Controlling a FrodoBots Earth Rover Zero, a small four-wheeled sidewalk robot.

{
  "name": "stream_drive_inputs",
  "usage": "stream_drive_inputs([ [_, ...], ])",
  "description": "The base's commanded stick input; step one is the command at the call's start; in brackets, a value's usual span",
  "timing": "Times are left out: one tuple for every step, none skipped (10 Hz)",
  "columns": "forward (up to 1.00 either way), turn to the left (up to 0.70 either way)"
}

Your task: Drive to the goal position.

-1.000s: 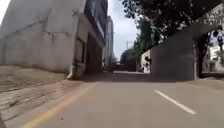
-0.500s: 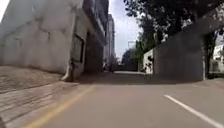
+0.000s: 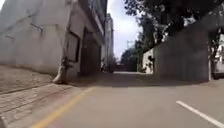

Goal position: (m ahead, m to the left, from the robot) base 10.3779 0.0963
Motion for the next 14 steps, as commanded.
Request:
stream_drive_inputs([
  [1.0,0.06],
  [1.0,0.06],
  [1.0,-0.08],
  [1.0,-0.34],
  [1.0,-0.34],
  [1.0,0.02],
  [1.0,0.06],
  [1.0,0.06],
  [1.0,0.06],
  [1.0,0.06],
  [1.0,0.06],
  [1.0,0.06],
  [1.0,0.06],
  [1.0,0.06],
])
